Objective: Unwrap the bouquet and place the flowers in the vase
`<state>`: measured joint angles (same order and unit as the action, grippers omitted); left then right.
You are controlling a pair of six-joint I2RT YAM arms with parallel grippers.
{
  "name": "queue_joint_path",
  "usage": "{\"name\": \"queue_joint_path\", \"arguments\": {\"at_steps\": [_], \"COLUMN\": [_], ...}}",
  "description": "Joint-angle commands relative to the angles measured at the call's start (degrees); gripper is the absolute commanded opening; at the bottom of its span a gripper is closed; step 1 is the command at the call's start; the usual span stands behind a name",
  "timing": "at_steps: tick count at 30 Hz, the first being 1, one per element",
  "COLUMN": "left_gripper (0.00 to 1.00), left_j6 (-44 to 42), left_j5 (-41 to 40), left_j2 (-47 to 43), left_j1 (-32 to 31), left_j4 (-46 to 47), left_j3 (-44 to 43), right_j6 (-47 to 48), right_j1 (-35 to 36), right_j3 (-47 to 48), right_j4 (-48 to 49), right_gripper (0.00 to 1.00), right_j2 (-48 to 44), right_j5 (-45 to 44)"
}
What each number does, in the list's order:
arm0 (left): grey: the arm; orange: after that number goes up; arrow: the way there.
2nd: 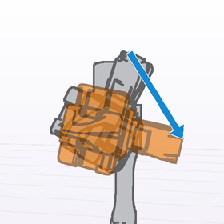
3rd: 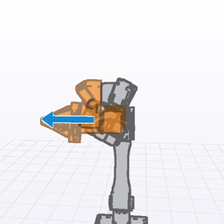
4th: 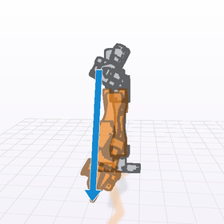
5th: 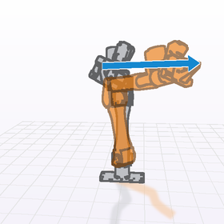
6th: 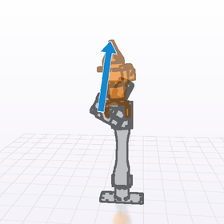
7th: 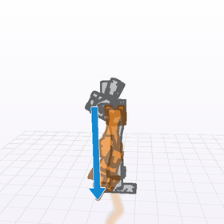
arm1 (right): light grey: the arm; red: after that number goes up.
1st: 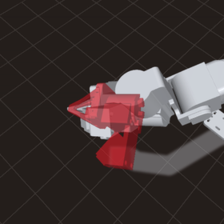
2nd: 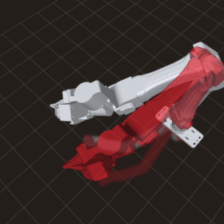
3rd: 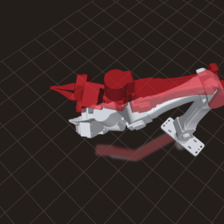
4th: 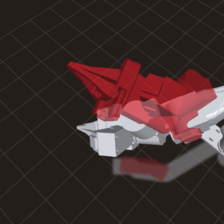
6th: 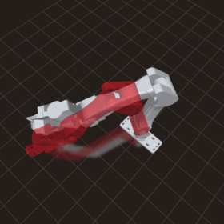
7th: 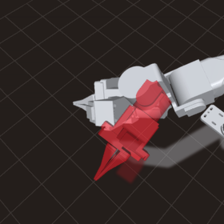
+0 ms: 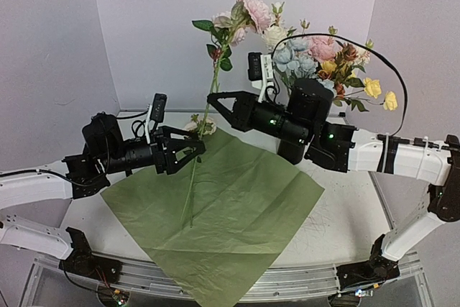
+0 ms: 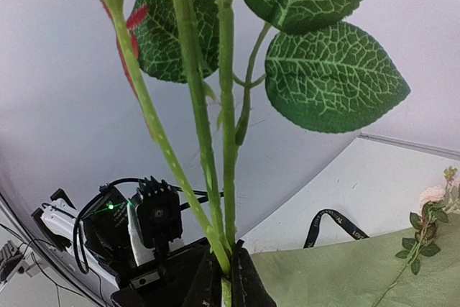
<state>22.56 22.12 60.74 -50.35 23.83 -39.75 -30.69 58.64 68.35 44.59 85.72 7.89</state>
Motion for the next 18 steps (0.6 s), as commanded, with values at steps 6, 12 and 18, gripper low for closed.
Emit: {"name": "queue_joint_path", "arguments": {"at_steps": [6, 12, 18], "left_gripper": [0.92, 0.91, 0.90], "left_j6": [0.8, 1.4, 1.2], "left_j5": [-24.7, -28.0, -27.8], "left_j2": [-5.1, -4.7, -3.2], "left_j1": [0.0, 0.1, 0.2], "left_j4": [2.4, 2.3, 2.3], "left_j3": [4.5, 4.7, 4.0], "right_j6": [14.9, 24.9, 27.6], "right_j1": [-0.1, -0.1, -0.2], "right_j3": [-7.4, -18.0, -28.3], "right_j4": [0.5, -2.5, -7.1], "right_gripper": [0.00, 0.00, 0.00], "right_j2": [-15.4, -28.8, -44.5], "right_j5": [4.0, 0.6, -13.0]}}
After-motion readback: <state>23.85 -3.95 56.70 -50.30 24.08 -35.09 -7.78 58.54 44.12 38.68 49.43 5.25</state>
